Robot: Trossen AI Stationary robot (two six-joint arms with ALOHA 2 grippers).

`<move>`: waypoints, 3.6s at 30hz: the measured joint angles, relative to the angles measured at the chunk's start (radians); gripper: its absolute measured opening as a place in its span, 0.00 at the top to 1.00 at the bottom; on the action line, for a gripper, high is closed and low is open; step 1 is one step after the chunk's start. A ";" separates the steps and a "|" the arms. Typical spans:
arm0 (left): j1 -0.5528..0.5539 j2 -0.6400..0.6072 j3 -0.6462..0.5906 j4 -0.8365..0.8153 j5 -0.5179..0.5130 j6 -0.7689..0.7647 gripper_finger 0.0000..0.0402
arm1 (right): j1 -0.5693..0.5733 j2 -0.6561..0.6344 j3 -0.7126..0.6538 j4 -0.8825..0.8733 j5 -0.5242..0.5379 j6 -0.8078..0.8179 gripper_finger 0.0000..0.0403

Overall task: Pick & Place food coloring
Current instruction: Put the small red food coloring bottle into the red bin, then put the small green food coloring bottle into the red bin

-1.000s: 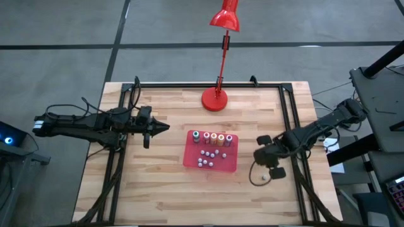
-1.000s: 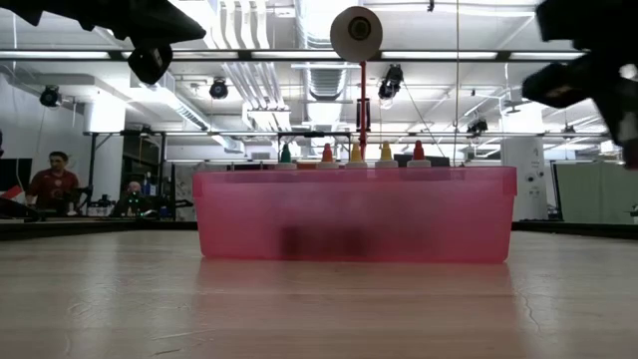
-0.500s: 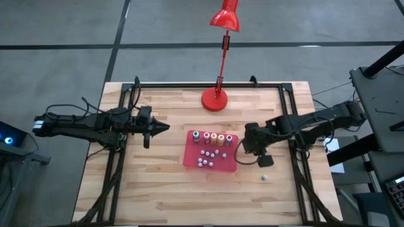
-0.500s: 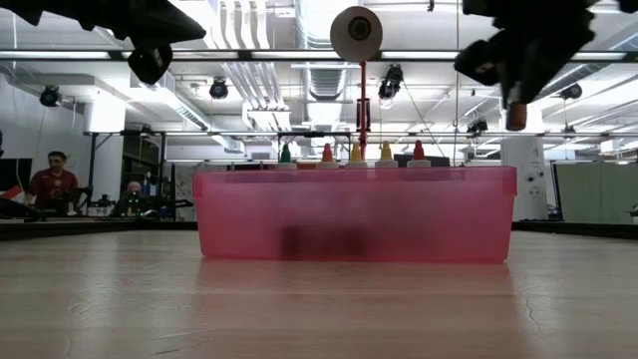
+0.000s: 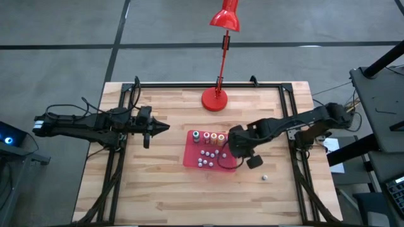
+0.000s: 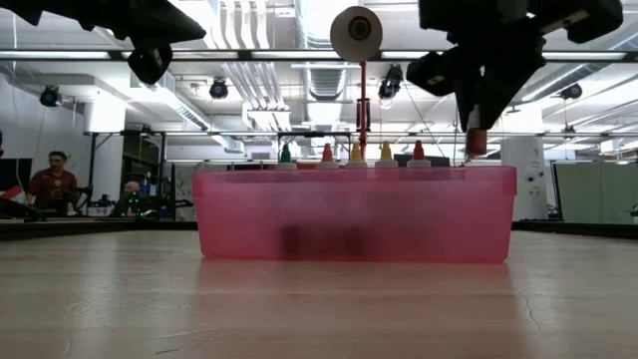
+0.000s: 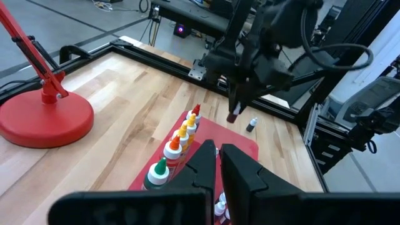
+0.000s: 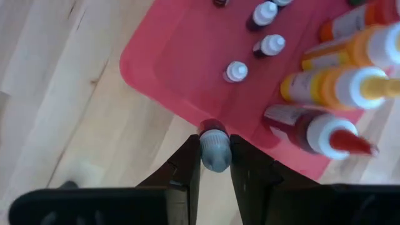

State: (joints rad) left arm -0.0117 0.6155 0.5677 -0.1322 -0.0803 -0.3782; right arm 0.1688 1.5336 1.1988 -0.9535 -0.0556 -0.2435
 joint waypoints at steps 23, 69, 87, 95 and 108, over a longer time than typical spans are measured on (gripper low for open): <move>0.000 0.000 0.000 -0.002 0.000 -0.014 1.00 | 0.003 0.231 0.220 -0.011 -0.080 -0.182 0.84; 0.001 0.030 0.000 -0.018 0.000 -0.012 1.00 | 0.000 0.485 0.271 0.107 -0.046 -0.414 0.84; 0.001 0.030 0.000 -0.018 0.000 -0.011 1.00 | 0.000 0.485 0.270 0.104 -0.046 -0.410 0.70; 0.001 0.030 0.000 -0.018 0.000 -0.011 1.00 | 0.000 0.484 0.339 0.076 -0.046 -0.366 0.65; 0.001 0.030 0.000 -0.018 0.000 -0.011 1.00 | 0.002 0.482 0.490 -0.130 -0.048 -0.250 0.63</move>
State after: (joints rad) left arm -0.0111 0.6453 0.5678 -0.1501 -0.0803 -0.3893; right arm 0.1710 2.0154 1.6883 -1.0834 -0.1039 -0.4931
